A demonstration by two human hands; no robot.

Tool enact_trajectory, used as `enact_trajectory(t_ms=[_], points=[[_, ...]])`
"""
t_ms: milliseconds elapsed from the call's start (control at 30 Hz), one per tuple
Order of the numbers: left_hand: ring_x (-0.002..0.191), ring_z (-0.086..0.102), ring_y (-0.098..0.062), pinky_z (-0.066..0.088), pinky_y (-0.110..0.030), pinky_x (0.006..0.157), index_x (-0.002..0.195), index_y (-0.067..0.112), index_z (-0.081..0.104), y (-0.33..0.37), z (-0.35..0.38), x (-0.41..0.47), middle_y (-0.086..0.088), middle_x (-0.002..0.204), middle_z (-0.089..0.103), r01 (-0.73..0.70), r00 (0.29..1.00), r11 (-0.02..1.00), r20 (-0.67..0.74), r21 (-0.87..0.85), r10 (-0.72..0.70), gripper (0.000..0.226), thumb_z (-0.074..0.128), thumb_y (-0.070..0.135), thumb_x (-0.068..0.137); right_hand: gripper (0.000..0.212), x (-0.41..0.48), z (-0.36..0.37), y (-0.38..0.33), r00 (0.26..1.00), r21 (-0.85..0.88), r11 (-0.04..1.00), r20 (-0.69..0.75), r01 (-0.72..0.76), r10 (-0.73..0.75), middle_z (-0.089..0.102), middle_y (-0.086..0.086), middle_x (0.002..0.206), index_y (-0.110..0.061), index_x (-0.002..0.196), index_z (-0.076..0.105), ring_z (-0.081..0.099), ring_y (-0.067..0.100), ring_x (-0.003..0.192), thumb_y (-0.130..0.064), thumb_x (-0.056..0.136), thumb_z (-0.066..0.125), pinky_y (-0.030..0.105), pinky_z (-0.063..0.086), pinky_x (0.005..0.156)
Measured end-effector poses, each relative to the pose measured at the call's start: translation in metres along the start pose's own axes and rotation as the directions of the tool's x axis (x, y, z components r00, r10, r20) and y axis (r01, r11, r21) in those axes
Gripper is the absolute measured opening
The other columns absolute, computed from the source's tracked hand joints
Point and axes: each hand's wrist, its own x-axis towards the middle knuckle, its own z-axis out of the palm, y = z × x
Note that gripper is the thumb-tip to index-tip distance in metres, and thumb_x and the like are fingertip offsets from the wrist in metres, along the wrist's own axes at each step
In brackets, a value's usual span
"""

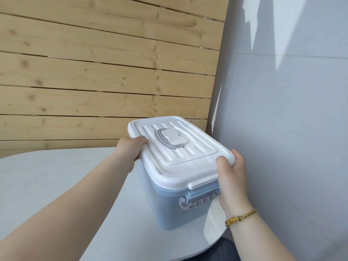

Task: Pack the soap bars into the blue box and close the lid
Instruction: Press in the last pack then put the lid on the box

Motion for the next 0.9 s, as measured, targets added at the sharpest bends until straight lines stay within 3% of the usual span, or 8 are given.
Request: enact_trajectory(t_ms=[133,233,400,467,533,667,767,900], points=[[0.08,0.052,-0.026,0.043,-0.035,0.078,0.077,0.007,0.056,-0.013,-0.018,-0.011,-0.003,0.073,0.054,-0.075,0.989,0.985,-0.141,-0.157,0.053,0.004,0.056,0.009,0.08,0.03,0.03,0.015,-0.005,0.978,-0.042,0.999,0.208,-0.005,0.013,0.055,-0.004,0.091,-0.023,0.098,0.054,0.055,0.013,0.081,-0.022,0.069,0.047,0.029,0.049,0.067],[0.085,0.057,-0.022,0.045,-0.029,0.075,0.112,0.004,0.051,-0.026,-0.031,-0.018,-0.004,0.092,0.06,-0.136,0.962,0.952,-0.267,-0.275,0.06,0.037,0.062,0.016,0.079,0.012,0.061,0.042,-0.007,0.933,-0.107,0.994,0.36,0.02,0.02,0.048,-0.004,0.073,-0.017,0.08,0.055,0.044,0.007,0.059,-0.011,0.077,0.045,0.02,0.037,0.05],[0.073,0.059,-0.013,0.047,-0.028,0.073,0.126,0.009,0.037,-0.027,-0.034,-0.016,-0.006,0.11,0.058,-0.18,0.915,0.905,-0.403,-0.385,0.011,0.06,0.068,0.021,0.076,0.037,0.099,0.092,-0.013,0.87,-0.276,0.958,0.487,0.078,0.069,0.055,0.009,0.116,-0.008,0.125,0.051,0.053,0.024,0.109,-0.018,0.09,0.047,0.038,0.043,0.097],[0.067,0.056,-0.011,0.043,-0.031,0.077,0.125,0.01,0.033,-0.025,-0.028,-0.009,-0.001,0.102,0.056,-0.17,0.897,0.904,-0.441,-0.393,-0.023,0.063,0.068,0.024,0.075,0.011,0.108,0.104,-0.017,0.875,-0.366,0.926,0.474,0.091,0.102,0.056,0.003,0.083,-0.019,0.081,0.056,0.054,0.019,0.077,-0.023,0.088,0.049,0.032,0.045,0.067],[0.078,0.059,-0.018,0.04,-0.031,0.079,0.125,0.014,0.028,-0.021,-0.02,-0.003,0.0,0.105,0.052,-0.145,0.882,0.905,-0.468,-0.4,-0.065,0.066,0.069,0.028,0.074,0.025,0.115,0.112,-0.022,0.89,-0.42,0.906,0.432,0.058,0.143,0.036,-0.004,0.065,-0.024,0.065,0.035,0.036,0.011,0.057,-0.027,0.085,0.049,0.024,0.026,0.049],[0.1,0.053,-0.027,0.037,-0.034,0.082,0.129,0.02,0.023,-0.021,-0.012,0.004,-0.003,0.115,0.049,-0.097,0.879,0.914,-0.465,-0.394,-0.107,0.074,0.069,0.03,0.073,0.04,0.118,0.115,-0.025,0.875,-0.447,0.895,0.428,-0.011,0.225,0.048,0.007,0.105,-0.02,0.123,0.036,0.052,0.025,0.092,-0.023,0.085,0.048,0.025,0.036,0.073],[0.095,0.047,-0.025,0.032,-0.033,0.08,0.129,0.02,0.023,-0.027,-0.017,0.001,0.0,0.108,0.046,-0.077,0.897,0.938,-0.435,-0.339,-0.084,0.076,0.071,0.031,0.071,0.018,0.113,0.106,-0.016,0.877,-0.47,0.883,0.416,-0.018,0.239,0.045,0.006,0.079,-0.012,0.102,0.04,0.047,0.023,0.076,-0.017,0.085,0.042,0.027,0.035,0.068],[0.122,0.04,-0.028,0.032,-0.035,0.09,0.135,0.021,0.023,-0.026,-0.049,0.009,-0.004,0.138,0.036,-0.024,0.877,0.949,-0.462,-0.313,-0.13,0.082,0.066,0.046,0.07,0.035,0.106,0.097,-0.002,0.895,-0.42,0.904,0.368,-0.083,0.254,0.052,0.01,0.098,-0.006,0.121,0.045,0.051,0.025,0.09,-0.022,0.09,0.041,0.031,0.037,0.077]])
